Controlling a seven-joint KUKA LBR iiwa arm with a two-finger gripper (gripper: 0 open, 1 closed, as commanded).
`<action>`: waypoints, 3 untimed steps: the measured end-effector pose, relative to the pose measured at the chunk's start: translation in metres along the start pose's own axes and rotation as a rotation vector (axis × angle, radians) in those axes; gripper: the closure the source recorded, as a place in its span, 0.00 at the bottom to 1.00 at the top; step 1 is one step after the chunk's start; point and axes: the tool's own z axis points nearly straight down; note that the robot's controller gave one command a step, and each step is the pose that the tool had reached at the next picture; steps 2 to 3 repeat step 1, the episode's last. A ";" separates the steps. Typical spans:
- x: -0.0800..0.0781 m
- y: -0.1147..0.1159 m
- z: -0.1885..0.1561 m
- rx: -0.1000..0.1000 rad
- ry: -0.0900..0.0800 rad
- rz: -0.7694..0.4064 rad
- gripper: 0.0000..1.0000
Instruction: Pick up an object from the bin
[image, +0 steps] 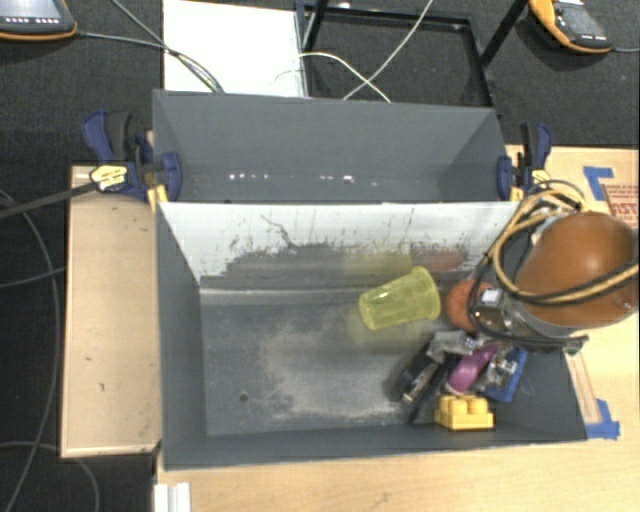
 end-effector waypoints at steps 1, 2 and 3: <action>-0.001 0.001 -0.003 0.001 0.001 -0.003 1.00; -0.001 0.001 -0.003 0.001 0.001 -0.003 1.00; -0.001 0.001 -0.003 0.001 0.001 -0.003 1.00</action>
Offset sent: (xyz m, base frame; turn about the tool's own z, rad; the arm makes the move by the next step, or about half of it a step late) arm 0.0002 0.0000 0.0264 0.0000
